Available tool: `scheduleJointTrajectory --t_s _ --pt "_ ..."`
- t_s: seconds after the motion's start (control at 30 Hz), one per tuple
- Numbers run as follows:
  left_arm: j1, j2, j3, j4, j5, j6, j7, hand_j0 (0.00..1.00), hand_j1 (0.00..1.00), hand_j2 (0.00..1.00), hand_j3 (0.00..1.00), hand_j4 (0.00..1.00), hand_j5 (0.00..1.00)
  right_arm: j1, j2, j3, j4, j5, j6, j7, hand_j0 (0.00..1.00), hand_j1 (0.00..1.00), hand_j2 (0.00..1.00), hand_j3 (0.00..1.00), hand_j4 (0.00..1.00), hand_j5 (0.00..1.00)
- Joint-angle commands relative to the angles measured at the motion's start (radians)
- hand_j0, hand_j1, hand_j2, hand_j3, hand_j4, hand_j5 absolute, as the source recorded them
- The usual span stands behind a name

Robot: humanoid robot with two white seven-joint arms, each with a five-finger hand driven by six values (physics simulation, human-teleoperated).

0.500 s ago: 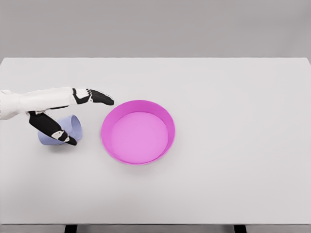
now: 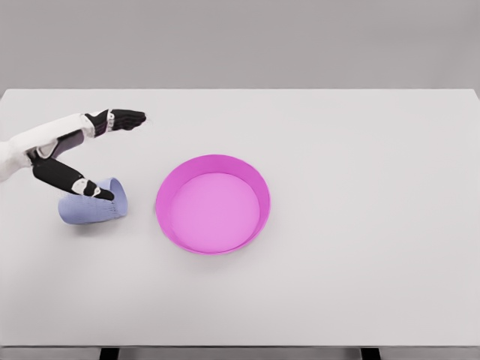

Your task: Flip the cup with left arm and place it on the plate

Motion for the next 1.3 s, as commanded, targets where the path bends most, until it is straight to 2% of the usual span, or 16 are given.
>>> scheduleJointTrajectory --t_s 0.0,0.07,0.1,0.13,0.27,0.33,0.4,0.47,0.8,0.87,0.93,1.1,1.27 --pt "0.0 0.021 0.004 0.0 0.032 0.176 0.049 1.0 1.0 1.0 1.0 1.0 1.0 0.0 0.0 0.0 0.0 -0.001 0.001 0.0 1.0 1.0 1.0 1.0 1.0 1.0" --pt "0.041 0.075 0.003 0.0 0.019 0.219 0.049 1.0 1.0 1.0 1.0 1.0 1.0 0.0 0.0 0.0 0.0 0.001 -0.001 0.0 1.0 1.0 1.0 1.0 1.0 1.0" --pt "0.052 0.089 0.004 -0.002 -0.04 0.219 0.049 1.0 1.0 1.0 1.0 1.0 1.0 0.0 0.0 0.0 0.0 -0.001 -0.001 0.0 1.0 1.0 1.0 1.0 1.0 1.0" --pt "0.054 0.084 0.004 -0.002 -0.096 0.221 0.049 1.0 1.0 1.0 1.0 1.0 1.0 0.0 0.0 0.0 0.0 0.001 -0.001 0.0 1.0 1.0 1.0 1.0 1.0 1.0" --pt "0.066 0.075 0.004 -0.002 -0.103 0.218 0.043 1.0 1.0 1.0 1.0 1.0 1.0 0.0 0.0 0.0 0.0 0.001 -0.001 0.0 1.0 1.0 1.0 1.0 1.0 1.0" --pt "0.069 0.034 0.003 -0.002 -0.165 0.213 0.049 1.0 1.0 1.0 1.0 1.0 1.0 0.0 0.0 0.0 0.0 0.001 0.001 0.0 1.0 1.0 1.0 1.0 1.0 1.0" --pt "0.077 0.023 0.003 -0.002 -0.181 0.213 0.051 1.0 1.0 1.0 1.0 1.0 1.0 0.0 0.0 0.0 0.0 -0.001 0.001 0.0 1.0 1.0 1.0 1.0 1.0 1.0" --pt "0.094 0.006 0.003 -0.002 -0.233 0.211 0.052 1.0 1.0 1.0 1.0 1.0 1.0 0.0 0.0 0.0 0.0 -0.001 0.001 0.0 1.0 1.0 1.0 1.0 1.0 1.0" --pt "0.098 -0.012 0.004 0.0 -0.256 0.214 0.054 1.0 1.0 1.0 1.0 1.0 1.0 0.0 0.0 0.0 0.0 0.001 -0.001 0.0 1.0 1.0 1.0 1.0 1.0 1.0" --pt "0.098 -0.012 0.004 0.0 -0.264 0.222 0.097 1.0 1.0 1.0 1.0 1.0 1.0 0.0 0.0 0.0 0.0 0.001 -0.001 0.0 1.0 1.0 1.0 1.0 1.0 1.0" --pt "0.098 -0.011 0.004 0.0 -0.265 0.297 0.135 1.0 1.0 1.0 1.0 1.0 1.0 0.0 0.0 0.0 0.0 0.001 -0.001 0.0 1.0 1.0 1.0 1.0 1.0 1.0" --pt "0.127 -0.012 0.004 0.0 -0.322 0.362 0.141 1.0 1.0 1.0 1.0 1.0 1.0 0.0 0.0 0.0 0.0 0.001 0.001 0.0 1.0 1.0 1.0 1.0 1.0 1.0" --pt "0.126 -0.041 0.003 -0.002 -0.37 0.369 0.136 1.0 1.0 1.0 1.0 1.0 1.0 0.0 0.0 0.0 0.0 0.001 0.001 0.0 1.0 1.0 1.0 1.0 1.0 1.0"
